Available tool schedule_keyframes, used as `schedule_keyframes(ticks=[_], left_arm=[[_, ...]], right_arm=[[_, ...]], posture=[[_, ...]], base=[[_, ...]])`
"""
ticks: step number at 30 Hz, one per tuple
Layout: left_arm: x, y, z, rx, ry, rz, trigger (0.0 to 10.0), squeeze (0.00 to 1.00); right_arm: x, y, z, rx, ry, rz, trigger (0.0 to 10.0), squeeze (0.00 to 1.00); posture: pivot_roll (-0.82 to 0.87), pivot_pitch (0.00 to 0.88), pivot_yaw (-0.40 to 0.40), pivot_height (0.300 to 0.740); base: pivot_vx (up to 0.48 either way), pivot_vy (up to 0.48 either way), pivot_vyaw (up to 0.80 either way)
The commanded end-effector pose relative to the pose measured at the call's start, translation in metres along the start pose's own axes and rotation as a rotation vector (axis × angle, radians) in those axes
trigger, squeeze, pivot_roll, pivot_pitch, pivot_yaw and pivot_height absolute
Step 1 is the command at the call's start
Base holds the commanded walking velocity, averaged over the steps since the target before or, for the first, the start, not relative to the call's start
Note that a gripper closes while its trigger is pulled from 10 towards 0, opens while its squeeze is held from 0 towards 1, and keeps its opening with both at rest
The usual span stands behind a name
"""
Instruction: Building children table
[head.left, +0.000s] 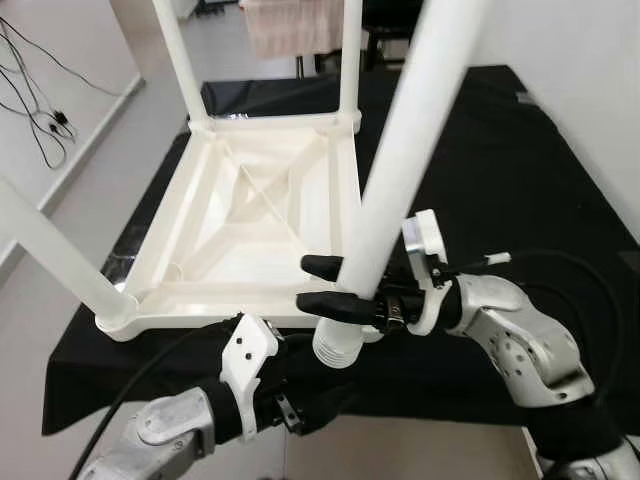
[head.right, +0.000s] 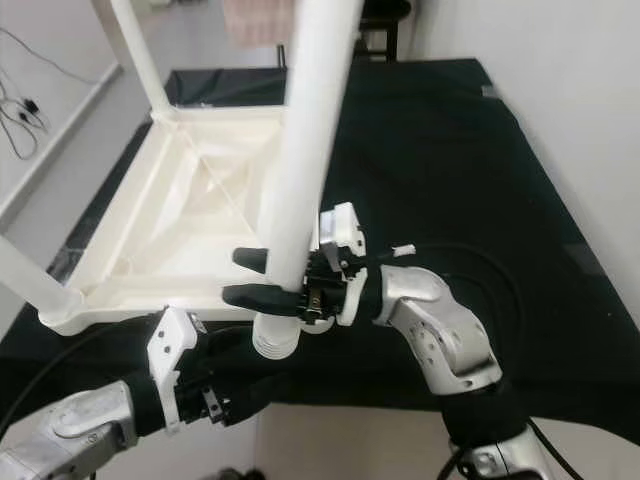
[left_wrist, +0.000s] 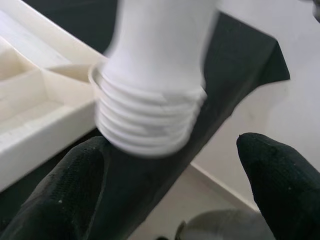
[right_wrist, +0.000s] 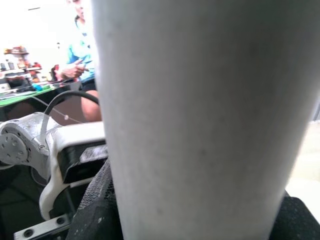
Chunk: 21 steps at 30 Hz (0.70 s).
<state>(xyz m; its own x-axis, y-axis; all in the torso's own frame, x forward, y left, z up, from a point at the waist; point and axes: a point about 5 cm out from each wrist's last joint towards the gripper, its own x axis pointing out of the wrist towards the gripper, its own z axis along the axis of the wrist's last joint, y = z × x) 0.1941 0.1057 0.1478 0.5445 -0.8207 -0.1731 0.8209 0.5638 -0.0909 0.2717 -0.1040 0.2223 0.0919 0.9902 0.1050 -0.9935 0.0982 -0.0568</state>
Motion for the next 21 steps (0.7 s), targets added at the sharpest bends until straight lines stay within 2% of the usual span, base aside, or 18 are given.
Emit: schedule_keyframes(ticks=[1, 2, 3, 5, 6, 13, 17, 21], left_arm=[[-0.004, -0.003, 0.0, 0.021, 0.021, -0.007, 10.0, 0.0], [-0.009, 0.0, 0.002, 0.051, 0.033, 0.024, 10.0, 0.0], [-0.009, 0.0, 0.002, 0.051, 0.033, 0.024, 10.0, 0.0], [-0.016, 0.003, 0.005, 0.078, 0.04, 0.068, 10.0, 0.0], [-0.018, 0.002, 0.007, 0.078, 0.037, 0.074, 0.0, 0.0], [-0.023, -0.009, 0.006, 0.08, 0.047, 0.033, 0.0, 0.0], [-0.025, -0.012, 0.004, 0.082, 0.06, 0.041, 0.0, 0.0], [-0.025, -0.009, 0.005, 0.092, 0.057, 0.067, 0.0, 0.0]], right_arm=[[0.004, 0.0, 0.002, -0.02, 0.0, 0.027, 10.0, 0.0], [0.001, -0.008, 0.006, -0.053, 0.018, 0.008, 10.0, 0.0], [0.001, -0.008, 0.006, -0.053, 0.018, 0.008, 10.0, 0.0], [-0.008, -0.019, 0.016, -0.101, 0.041, -0.031, 10.0, 0.0], [-0.013, -0.022, 0.022, -0.119, 0.048, -0.045, 10.0, 0.0], [-0.025, -0.025, 0.035, -0.159, 0.066, -0.059, 10.0, 0.0], [-0.025, -0.024, 0.041, -0.182, 0.069, -0.049, 10.0, 0.0], [-0.017, -0.025, 0.045, -0.222, 0.065, -0.05, 10.0, 0.0]], posture=[[0.08, 0.228, 0.052, 0.74], [0.1, 0.258, 0.062, 0.74], [0.1, 0.258, 0.062, 0.74], [0.1, 0.269, 0.065, 0.74], [0.09, 0.284, 0.064, 0.74], [0.06, 0.296, 0.061, 0.74], [0.06, 0.299, 0.068, 0.74], [0.06, 0.297, 0.076, 0.74]], base=[[0.0, 0.0, 0.0], [0.0, 0.0, 0.0], [0.0, 0.0, 0.0], [0.0, 0.0, 0.0], [0.0, 0.0, 0.0], [0.0, 0.0, 0.0], [0.0, 0.0, 0.0], [0.0, 0.0, 0.0]])
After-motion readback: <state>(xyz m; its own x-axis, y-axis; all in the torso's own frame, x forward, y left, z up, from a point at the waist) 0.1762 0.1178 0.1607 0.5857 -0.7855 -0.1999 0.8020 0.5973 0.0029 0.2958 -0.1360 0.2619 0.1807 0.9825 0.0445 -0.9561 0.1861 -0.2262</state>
